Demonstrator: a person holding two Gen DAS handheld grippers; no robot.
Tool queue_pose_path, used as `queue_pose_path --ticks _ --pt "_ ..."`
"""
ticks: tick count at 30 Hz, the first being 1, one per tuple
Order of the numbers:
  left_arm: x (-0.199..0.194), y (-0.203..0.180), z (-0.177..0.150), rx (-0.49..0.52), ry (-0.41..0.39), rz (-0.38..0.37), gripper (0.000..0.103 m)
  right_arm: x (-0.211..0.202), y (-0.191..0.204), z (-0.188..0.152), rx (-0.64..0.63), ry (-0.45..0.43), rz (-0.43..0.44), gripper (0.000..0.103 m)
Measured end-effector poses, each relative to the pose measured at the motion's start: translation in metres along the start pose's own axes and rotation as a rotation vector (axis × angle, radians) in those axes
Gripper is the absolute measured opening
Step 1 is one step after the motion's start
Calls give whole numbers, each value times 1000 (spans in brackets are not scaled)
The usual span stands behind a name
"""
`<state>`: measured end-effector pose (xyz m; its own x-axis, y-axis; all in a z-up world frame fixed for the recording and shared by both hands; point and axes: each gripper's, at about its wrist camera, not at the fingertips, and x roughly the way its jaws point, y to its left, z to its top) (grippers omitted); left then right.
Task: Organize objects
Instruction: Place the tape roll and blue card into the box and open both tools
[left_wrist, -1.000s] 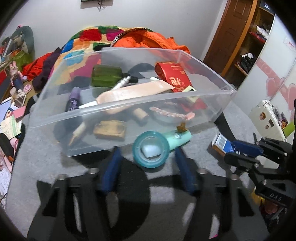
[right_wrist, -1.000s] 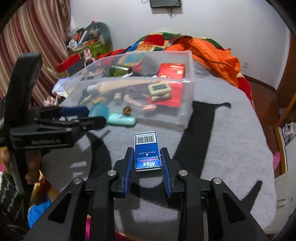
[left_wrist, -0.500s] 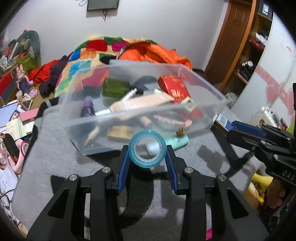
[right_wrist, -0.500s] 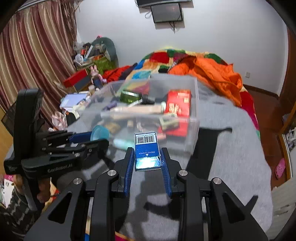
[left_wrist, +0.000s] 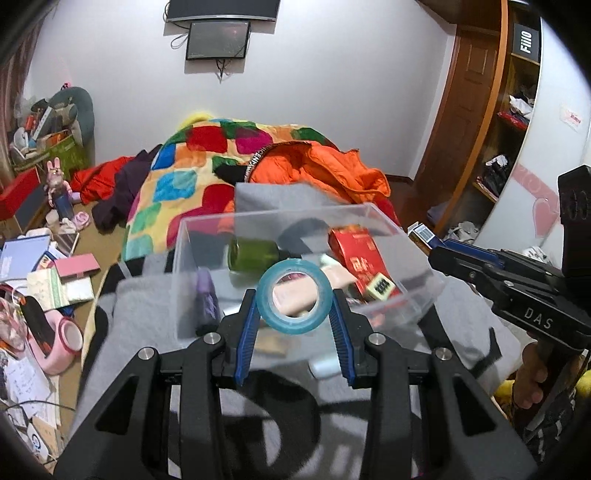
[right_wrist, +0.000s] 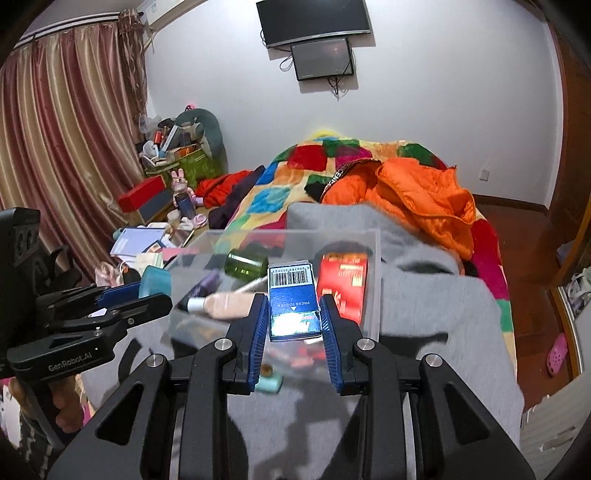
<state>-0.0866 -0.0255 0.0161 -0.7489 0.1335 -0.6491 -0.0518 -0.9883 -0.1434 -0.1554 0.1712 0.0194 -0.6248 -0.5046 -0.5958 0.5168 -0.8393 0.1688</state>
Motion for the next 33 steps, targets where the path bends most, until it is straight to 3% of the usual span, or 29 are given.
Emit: queue_pose_path --ticks 15,29,33 --pt "51 8 10 -3 107 -10 38 64 4 1 -4 118 -4 26" --pt "70 9 8 -26 183 -86 38 79 4 -2 -25 165 -42 26" --pt "63 7 8 -16 170 -72 46 76 5 -3 -28 166 -53 26"
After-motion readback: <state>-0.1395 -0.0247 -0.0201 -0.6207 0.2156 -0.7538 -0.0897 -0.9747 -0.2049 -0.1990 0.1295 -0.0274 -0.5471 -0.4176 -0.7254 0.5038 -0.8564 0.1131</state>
